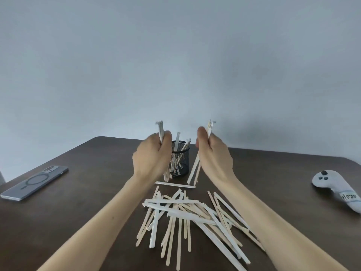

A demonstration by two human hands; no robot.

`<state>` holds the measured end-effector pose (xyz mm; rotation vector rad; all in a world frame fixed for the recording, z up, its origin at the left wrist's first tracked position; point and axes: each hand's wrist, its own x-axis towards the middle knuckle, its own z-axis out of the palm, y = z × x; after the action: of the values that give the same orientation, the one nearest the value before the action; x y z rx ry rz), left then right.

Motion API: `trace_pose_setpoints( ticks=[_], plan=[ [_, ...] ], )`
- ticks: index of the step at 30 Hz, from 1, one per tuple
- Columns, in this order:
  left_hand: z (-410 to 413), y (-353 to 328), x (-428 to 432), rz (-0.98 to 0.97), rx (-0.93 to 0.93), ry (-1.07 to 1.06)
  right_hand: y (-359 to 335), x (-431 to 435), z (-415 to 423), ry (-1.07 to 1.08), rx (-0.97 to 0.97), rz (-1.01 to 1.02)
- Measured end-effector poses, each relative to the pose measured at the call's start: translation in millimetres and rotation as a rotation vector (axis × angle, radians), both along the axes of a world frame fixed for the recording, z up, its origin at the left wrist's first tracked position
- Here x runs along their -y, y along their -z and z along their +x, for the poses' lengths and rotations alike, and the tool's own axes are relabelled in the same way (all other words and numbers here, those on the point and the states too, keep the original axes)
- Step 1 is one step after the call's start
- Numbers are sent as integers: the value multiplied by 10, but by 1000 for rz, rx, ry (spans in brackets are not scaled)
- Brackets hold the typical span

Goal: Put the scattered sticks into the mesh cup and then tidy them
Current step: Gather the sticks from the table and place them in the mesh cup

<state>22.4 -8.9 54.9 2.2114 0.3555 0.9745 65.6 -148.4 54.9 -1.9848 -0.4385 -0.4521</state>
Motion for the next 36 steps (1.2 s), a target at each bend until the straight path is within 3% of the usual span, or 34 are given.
trace_pose_setpoints(
  ticks=[4,8,19,32,34,36],
  plan=[
    [303,-320,-175,-131,50,144,-303,-174,333,-6,-11,85],
    [638,-409,-301,-143,75,153,-391,-351,695,11,-17,82],
    [1179,-5,-505,2,-151,52,-9,-563,1130,92,-32,-330],
    [290,-53,-420,-22,56,-53,143,48,385,75,-28,-166],
    [11,51,-365,6,-31,23,281,174,172,33,-57,-273],
    [-228,233,-294,183,-228,80,425,265,-18,6,-91,-426]
  ],
)
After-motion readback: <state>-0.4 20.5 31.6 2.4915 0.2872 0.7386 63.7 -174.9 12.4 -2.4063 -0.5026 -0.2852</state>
